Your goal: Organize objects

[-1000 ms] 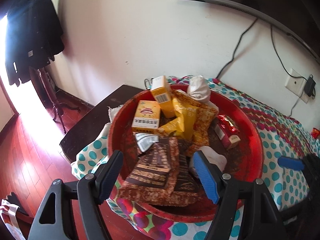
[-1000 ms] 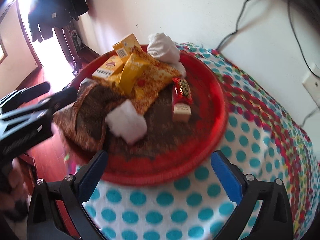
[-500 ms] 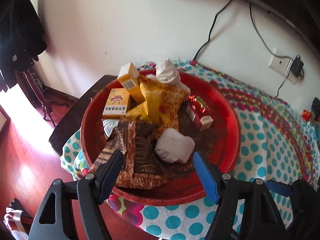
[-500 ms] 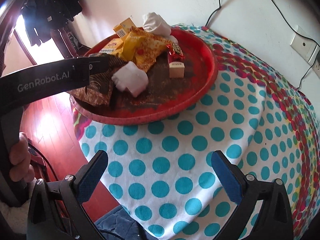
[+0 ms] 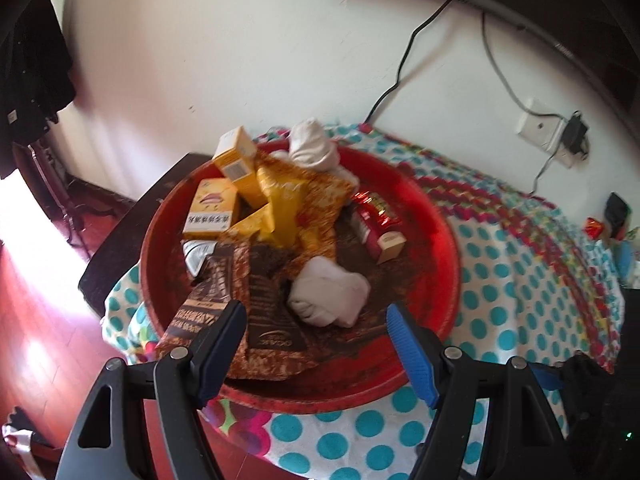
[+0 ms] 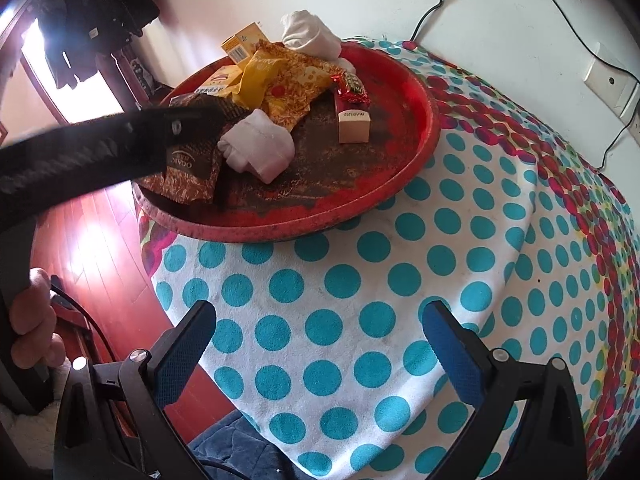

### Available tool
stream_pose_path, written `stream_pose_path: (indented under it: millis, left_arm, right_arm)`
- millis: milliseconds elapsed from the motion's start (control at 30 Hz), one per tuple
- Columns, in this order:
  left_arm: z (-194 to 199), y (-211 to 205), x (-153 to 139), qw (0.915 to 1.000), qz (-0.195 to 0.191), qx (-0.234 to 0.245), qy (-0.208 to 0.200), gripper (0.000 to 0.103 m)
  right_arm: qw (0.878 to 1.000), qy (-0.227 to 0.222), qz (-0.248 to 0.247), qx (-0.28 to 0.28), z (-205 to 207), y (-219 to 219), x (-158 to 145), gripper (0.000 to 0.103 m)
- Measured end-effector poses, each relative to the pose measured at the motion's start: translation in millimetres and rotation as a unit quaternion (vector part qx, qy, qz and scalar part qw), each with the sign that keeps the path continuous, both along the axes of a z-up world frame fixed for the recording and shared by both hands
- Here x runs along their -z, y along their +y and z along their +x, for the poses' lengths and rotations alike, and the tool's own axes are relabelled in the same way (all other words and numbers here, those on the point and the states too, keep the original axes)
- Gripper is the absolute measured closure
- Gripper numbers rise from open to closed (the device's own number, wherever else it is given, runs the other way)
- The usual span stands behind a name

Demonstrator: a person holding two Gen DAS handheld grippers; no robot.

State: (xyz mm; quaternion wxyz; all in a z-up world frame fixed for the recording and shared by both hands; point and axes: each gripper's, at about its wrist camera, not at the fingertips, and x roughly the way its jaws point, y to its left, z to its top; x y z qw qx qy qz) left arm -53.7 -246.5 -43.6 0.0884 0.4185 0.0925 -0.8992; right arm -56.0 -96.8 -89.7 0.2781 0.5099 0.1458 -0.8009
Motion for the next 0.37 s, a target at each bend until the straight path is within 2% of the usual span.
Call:
stream_pose_path:
  millis: [367]
  left_arm:
    - [3.6,14.9,-8.9,0.9989,-0.035,0.024,0.017,0.028]
  right_arm:
    - [1.0,0.01,0.008,-0.004,0.7,-1.3,-3.9,0.0]
